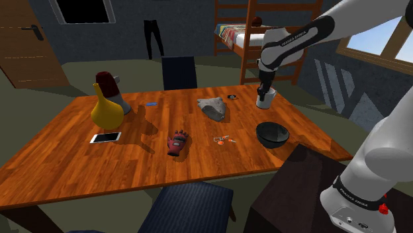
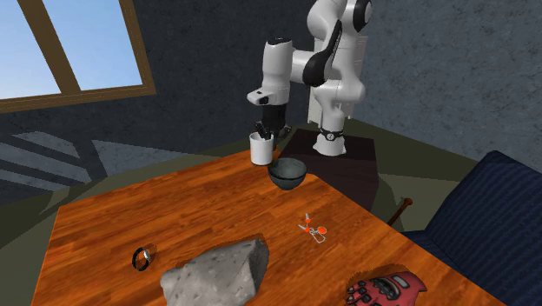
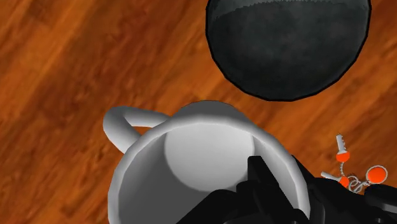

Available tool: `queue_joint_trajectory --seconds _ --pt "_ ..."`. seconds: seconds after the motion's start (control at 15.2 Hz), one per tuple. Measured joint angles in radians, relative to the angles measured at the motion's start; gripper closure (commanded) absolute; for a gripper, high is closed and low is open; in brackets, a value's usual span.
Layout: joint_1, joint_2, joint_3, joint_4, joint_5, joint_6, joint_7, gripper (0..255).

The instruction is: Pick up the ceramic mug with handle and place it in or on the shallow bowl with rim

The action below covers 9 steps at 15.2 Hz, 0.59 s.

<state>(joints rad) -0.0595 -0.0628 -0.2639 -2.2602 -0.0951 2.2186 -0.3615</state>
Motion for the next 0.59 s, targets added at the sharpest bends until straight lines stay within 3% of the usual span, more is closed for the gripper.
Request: queue_joint_trajectory --seconds 0.59 --pt "-0.012 -0.391 0.055 -0.335 -0.087 -0.059 0.106 255"
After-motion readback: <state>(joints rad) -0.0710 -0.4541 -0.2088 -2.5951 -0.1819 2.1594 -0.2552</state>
